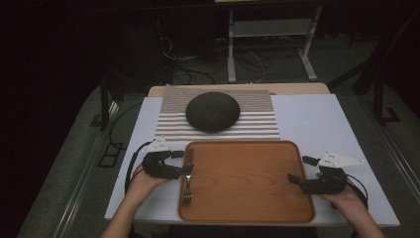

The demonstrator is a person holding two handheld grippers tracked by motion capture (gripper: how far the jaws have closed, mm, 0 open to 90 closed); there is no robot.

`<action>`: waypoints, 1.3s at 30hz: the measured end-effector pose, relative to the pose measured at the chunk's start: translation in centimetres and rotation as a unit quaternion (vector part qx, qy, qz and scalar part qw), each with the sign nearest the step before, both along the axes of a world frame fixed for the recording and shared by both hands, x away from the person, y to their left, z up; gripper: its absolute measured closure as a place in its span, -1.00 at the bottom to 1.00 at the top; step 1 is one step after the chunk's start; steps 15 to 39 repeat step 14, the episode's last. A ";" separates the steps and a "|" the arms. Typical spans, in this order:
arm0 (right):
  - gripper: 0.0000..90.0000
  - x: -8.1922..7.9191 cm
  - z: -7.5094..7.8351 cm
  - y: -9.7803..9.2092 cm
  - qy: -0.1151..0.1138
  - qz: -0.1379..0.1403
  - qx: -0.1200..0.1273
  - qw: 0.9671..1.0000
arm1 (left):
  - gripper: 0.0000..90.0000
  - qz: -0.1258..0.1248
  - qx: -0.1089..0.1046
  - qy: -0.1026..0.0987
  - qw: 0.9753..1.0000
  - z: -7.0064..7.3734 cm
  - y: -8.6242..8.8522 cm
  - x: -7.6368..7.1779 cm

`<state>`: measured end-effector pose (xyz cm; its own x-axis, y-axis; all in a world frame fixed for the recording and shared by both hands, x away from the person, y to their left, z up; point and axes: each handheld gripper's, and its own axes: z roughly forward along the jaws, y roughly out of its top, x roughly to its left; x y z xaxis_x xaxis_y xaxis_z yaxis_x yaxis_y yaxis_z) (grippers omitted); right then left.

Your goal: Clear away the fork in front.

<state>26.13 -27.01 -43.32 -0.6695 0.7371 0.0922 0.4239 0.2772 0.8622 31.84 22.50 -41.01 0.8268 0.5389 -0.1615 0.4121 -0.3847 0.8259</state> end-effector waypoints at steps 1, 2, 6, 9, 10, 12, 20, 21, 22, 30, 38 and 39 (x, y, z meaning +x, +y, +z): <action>-0.69 0.0 0.0 0.0 0.000 0.000 0.000 1.000 | -0.49 0.000 -0.004 -0.002 1.000 0.1 0.1 -0.1; -0.69 0.0 0.0 0.0 0.000 0.000 0.000 1.000 | -0.68 0.000 -0.004 -0.004 1.000 0.2 0.3 -0.4; -0.69 -0.1 0.1 -0.1 -0.001 0.000 0.002 1.000 | -0.80 0.005 -0.006 -0.006 1.000 0.2 0.6 -0.9; -0.69 -0.1 0.1 -0.1 -0.002 0.001 0.000 1.000 | -1.00 0.011 -0.002 -0.009 1.000 -0.1 0.6 -1.3; -0.69 -0.1 0.1 -0.1 -0.001 0.000 0.001 1.000 | -1.00 0.011 0.002 -0.010 1.000 -0.1 0.6 -1.3; -0.69 -0.1 0.2 -0.1 -0.003 0.000 0.001 1.000 | -1.00 0.006 0.004 -0.008 1.000 -0.1 0.5 -1.3; -0.69 -0.1 0.2 -0.2 -0.002 0.000 0.001 1.000 | -1.00 0.003 0.011 -0.007 1.000 -0.3 0.3 -1.2; -0.69 -0.1 0.2 -0.2 -0.002 0.000 0.001 1.000 | -1.00 0.003 0.011 -0.007 1.000 -0.3 0.3 -1.2; -0.69 -0.1 0.2 -0.2 -0.002 0.000 0.001 1.000 | -1.00 0.003 0.011 -0.007 1.000 -0.3 0.3 -1.2; -0.69 -0.1 0.2 -0.2 -0.002 0.000 0.001 1.000 | -1.00 0.003 0.011 -0.007 1.000 -0.3 0.3 -1.2; -0.69 -0.1 0.2 -0.2 -0.002 0.000 0.001 1.000 | -1.00 0.003 0.011 -0.007 1.000 -0.3 0.3 -1.2; -0.69 -0.1 0.2 -0.2 -0.002 0.000 0.001 1.000 | -1.00 0.003 0.011 -0.007 1.000 -0.3 0.3 -1.2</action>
